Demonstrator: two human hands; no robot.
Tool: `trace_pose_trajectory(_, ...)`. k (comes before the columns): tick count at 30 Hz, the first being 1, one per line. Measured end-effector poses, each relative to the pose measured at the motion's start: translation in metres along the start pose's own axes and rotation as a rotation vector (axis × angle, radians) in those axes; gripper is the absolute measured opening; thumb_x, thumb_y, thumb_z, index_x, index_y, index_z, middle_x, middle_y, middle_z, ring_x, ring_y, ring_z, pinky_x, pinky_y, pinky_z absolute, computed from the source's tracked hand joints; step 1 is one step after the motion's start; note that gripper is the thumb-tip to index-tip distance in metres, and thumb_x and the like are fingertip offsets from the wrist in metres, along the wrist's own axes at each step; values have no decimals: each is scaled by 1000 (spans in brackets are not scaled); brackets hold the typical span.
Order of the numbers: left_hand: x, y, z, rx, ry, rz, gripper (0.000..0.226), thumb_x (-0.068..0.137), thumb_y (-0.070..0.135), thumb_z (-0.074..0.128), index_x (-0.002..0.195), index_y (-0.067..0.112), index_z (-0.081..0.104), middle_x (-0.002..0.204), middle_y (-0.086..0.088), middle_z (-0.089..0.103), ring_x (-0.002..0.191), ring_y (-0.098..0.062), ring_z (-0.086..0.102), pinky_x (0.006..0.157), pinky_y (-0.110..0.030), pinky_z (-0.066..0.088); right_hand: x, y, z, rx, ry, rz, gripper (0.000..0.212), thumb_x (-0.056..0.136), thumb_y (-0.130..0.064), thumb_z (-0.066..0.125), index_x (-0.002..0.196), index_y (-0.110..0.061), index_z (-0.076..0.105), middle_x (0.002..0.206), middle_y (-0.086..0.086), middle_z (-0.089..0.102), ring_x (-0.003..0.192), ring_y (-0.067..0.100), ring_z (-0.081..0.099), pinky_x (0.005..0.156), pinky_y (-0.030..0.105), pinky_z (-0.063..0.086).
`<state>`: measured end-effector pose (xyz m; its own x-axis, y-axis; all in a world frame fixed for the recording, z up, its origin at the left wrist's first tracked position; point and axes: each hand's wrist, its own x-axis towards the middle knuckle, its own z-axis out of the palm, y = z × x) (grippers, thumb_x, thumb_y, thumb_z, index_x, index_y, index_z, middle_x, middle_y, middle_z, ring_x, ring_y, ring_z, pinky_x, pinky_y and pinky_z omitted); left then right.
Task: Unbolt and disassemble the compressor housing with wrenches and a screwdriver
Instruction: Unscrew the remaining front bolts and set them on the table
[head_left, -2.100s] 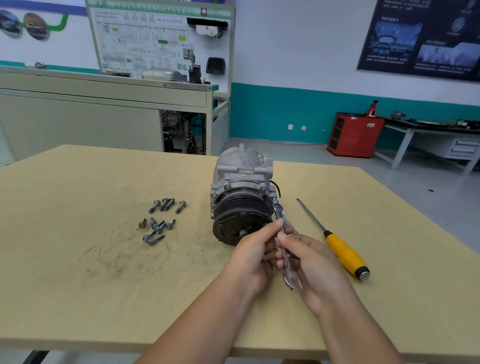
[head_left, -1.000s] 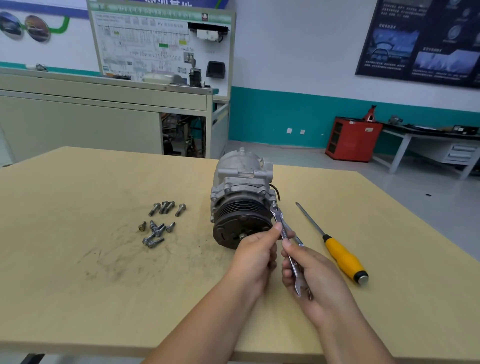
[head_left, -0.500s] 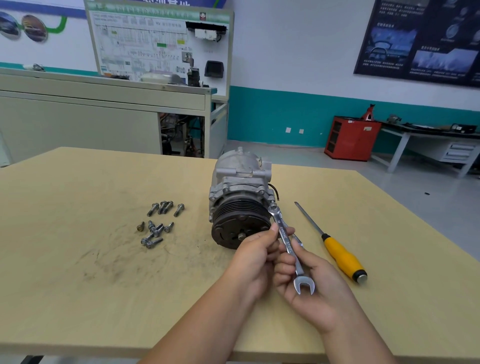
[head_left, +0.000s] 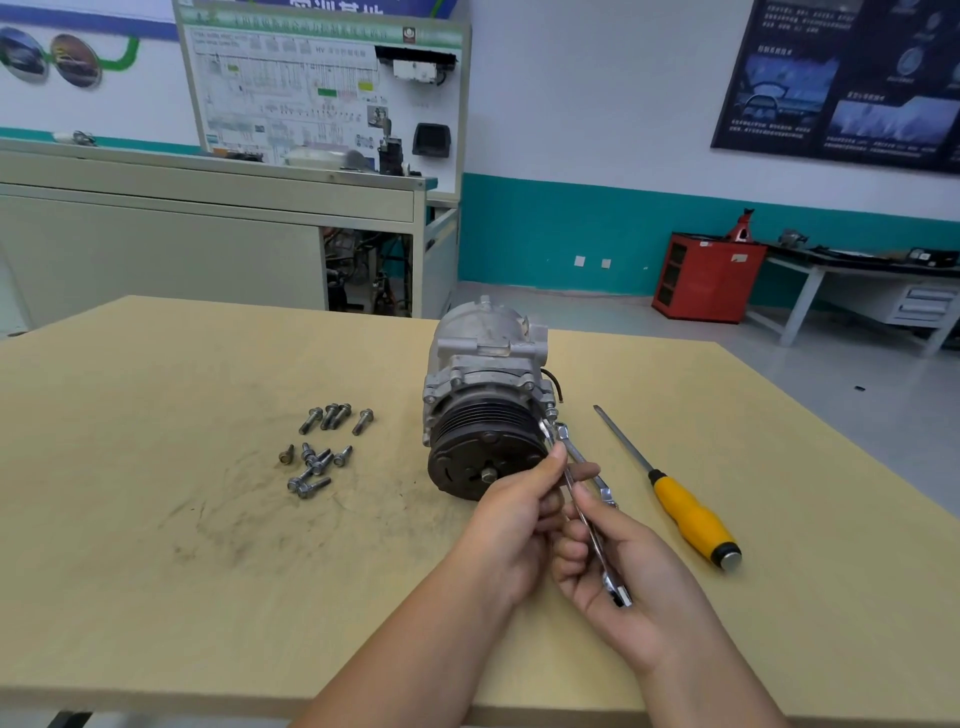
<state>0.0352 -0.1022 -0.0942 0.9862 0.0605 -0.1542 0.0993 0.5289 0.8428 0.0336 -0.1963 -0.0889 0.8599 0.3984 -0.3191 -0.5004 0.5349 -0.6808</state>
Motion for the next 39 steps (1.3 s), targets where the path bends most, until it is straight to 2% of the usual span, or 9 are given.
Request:
trace_pose_trajectory(3,0,-2,1,53,-4,25,35,85,40,58,74,13,78,59,-3,17,49,-14,29,44,-23,31,-3,1,-3,-10,20,-20,45,90,-18,54,48,-9,65,45,2,43,35,8,41,33,17,36)
trace_pose_trajectory(6,2,-2,1,57,2,15,37,91,37,55,75,12,76,55,-3,25,37,-13,41,36,-18,36,-3,2,-2,-17,36,-44,34,93,-18,53,62,-7,65,47,2,44,36,8,41,34,17,38)
trace_pose_trajectory(10,1,0,1,64,-11,-1,36,93,37,52,82,10,74,40,4,34,33,-10,42,33,-15,34,-2,6,1,-17,55,-73,25,95,-16,50,76,-5,61,47,2,44,37,8,40,35,16,36)
trace_pose_trajectory(17,-1,1,1,118,-3,-26,39,92,41,53,77,14,76,40,5,38,30,-8,39,32,-12,31,-3,12,7,54,74,-90,28,95,-16,50,70,-6,58,46,1,42,37,6,38,35,15,32)
trace_pose_trajectory(24,0,3,0,96,13,-25,38,93,42,52,79,14,74,38,4,39,26,-7,35,29,-12,28,0,11,11,100,14,-62,29,95,-18,48,69,-6,54,45,0,41,36,6,36,35,15,31)
trace_pose_trajectory(31,0,2,-2,126,17,-35,39,89,43,57,65,19,76,37,2,43,27,-9,38,34,-13,31,1,7,9,-2,-15,-47,30,96,-20,48,69,-6,52,45,1,39,35,7,36,35,15,32)
trace_pose_trajectory(34,-1,2,-3,118,35,-26,33,87,37,61,66,15,73,36,1,43,26,-10,39,33,-12,32,2,7,8,-36,-31,-58,29,97,-20,46,72,-6,51,46,1,38,36,8,35,34,17,33)
trace_pose_trajectory(39,1,-2,-2,108,58,44,27,86,27,64,66,8,67,36,-1,43,27,-13,38,34,-14,33,3,5,4,-219,7,-171,26,95,-12,49,72,-3,56,48,4,43,39,10,40,35,18,35)
